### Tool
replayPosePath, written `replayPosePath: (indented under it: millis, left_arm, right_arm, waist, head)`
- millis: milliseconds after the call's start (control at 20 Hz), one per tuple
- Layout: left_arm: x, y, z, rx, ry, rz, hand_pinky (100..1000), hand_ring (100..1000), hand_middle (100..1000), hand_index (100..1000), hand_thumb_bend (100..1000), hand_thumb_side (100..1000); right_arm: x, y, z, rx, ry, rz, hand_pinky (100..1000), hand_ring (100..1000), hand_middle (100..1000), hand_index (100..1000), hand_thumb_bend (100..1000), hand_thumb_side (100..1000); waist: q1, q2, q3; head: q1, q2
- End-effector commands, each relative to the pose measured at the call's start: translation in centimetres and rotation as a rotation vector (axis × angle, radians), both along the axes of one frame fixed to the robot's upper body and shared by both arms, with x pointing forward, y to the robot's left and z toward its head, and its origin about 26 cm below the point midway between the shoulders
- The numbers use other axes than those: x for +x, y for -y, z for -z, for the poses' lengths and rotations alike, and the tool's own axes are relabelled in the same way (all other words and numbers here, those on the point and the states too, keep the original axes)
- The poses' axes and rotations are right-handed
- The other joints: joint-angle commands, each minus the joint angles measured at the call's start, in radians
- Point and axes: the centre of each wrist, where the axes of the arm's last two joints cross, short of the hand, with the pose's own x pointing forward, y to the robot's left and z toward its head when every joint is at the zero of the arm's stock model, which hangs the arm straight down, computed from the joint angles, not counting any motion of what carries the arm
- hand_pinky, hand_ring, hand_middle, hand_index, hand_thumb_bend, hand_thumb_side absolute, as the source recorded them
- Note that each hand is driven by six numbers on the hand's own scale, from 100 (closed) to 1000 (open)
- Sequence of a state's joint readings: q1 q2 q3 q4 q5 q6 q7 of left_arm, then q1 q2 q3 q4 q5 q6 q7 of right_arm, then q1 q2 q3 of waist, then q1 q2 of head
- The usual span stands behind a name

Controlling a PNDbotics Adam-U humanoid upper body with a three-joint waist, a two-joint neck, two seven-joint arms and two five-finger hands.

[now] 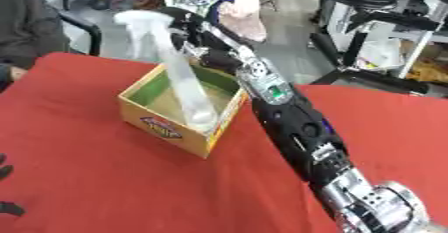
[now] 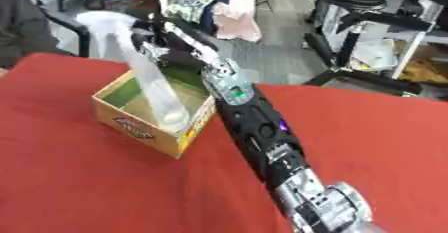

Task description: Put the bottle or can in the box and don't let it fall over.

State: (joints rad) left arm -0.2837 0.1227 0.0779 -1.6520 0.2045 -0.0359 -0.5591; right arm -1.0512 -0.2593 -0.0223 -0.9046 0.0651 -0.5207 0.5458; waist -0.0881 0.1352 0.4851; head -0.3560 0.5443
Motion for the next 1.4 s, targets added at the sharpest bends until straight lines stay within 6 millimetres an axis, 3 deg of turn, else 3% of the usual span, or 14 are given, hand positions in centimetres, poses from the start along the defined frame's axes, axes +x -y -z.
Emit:
replayPosePath:
  millis: [50,350,650,950,1150,1300,1400]
  left_arm:
    - [0.2,0.0,-0.9,0.009,0.030,0.001,588,1000,965,976,197,951]
    - [0.0,-0.5,-0.7,0.015,0.024,-0.022,588,1000,965,976,192,946]
    - [-0.9,-2.2,0.0,0.025,0.015,-0.092,589,1000,963,975,187,929]
    - [-2.4,-4.2,-0.9,0.041,0.068,-0.177,592,1000,959,972,169,892]
    - [-3.2,-5.1,-1.3,0.049,0.095,-0.216,592,1000,957,971,165,884]
    - [-3.8,-5.7,-1.3,0.058,0.100,-0.249,592,1000,957,971,161,882]
    - [-4.0,-5.9,-1.2,0.065,0.101,-0.258,593,1000,956,971,156,876]
  right_arm:
    - [0.2,1.7,-0.7,-0.102,0.069,0.081,970,1000,1000,1000,100,576]
    - [0.1,4.0,-0.5,0.001,0.093,0.239,929,1000,1000,1000,100,541]
    - [-1.7,6.6,-1.6,0.160,0.084,0.219,887,1000,1000,998,100,527]
    - [-7.4,11.4,-2.0,0.358,0.119,0.212,862,1000,1000,972,100,510]
    - [-11.8,13.7,0.3,0.487,0.065,0.282,843,1000,1000,958,100,516]
    - [-14.8,14.9,3.2,0.538,0.009,0.350,828,1000,1000,939,100,521]
    - [-16.6,15.4,5.2,0.552,-0.026,0.392,821,1000,1000,927,100,516]
  waist:
    - [0.008,-0.009,-0.005]
    - [0.008,-0.009,-0.039]
    - [0.015,-0.033,-0.143]
    - [0.004,-0.054,-0.262]
    - [0.002,-0.050,-0.353]
    - [0.008,-0.048,-0.437]
    - [0.009,-0.054,-0.469]
  head:
    - [-0.002,-0.014]
    - [0.018,-0.009]
    - [0.087,0.028]
    - [0.195,0.063]
    - [0.264,0.067]
    - [0.318,0.078]
    - [0.337,0.094]
